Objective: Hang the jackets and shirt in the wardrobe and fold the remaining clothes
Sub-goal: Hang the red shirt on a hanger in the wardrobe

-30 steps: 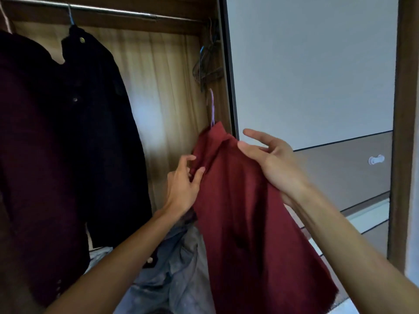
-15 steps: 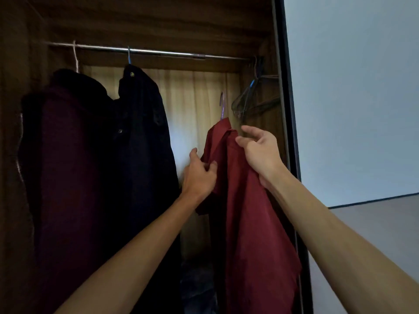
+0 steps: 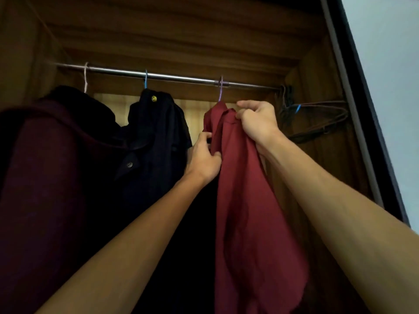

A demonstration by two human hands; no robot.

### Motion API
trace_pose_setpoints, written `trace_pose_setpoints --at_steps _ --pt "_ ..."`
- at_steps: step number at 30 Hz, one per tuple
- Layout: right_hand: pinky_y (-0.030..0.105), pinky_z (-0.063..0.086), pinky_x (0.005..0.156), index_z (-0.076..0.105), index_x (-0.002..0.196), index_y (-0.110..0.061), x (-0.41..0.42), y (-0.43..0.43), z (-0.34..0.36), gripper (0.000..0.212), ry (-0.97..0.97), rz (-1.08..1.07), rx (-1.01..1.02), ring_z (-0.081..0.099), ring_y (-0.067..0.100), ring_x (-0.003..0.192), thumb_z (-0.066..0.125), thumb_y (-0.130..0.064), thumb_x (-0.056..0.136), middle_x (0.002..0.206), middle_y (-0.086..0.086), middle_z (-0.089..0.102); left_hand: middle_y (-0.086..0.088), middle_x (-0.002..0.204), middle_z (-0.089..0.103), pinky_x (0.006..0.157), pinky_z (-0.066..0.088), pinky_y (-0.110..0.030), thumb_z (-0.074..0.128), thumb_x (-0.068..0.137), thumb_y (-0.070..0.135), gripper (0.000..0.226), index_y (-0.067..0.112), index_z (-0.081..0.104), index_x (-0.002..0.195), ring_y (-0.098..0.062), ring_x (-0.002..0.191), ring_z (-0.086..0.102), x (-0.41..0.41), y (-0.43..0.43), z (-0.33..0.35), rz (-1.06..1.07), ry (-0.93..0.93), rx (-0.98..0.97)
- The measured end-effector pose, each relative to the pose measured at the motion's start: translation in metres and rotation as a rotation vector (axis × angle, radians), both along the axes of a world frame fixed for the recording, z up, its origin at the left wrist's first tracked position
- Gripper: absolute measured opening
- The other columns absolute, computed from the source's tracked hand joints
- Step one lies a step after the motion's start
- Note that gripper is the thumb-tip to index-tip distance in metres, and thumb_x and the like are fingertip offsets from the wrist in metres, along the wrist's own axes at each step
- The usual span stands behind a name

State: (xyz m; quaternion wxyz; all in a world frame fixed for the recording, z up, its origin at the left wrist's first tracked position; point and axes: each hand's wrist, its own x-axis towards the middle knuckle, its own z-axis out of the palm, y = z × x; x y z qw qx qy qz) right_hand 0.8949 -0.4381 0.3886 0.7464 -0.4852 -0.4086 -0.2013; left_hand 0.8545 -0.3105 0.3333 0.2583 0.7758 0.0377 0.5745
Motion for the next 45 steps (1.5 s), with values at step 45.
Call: trace_pose_setpoints --at_steps 45 --pt "0.037 0.051 0.075 0.066 0.099 -0.013 0.023 -0.039 -0.149 0.025 -0.496 -0.687 -0.680 0.062 0.029 0.085 0.050 -0.031 0.096 0.093 0.008 0.067 0.008 0.096 0.059 0.065 0.053 -0.035 0.057 0.089 0.018 0.016 0.022 0.065 0.102 -0.014 0.073 0.061 -0.047 -0.020 -0.122 0.261 0.091 0.516"
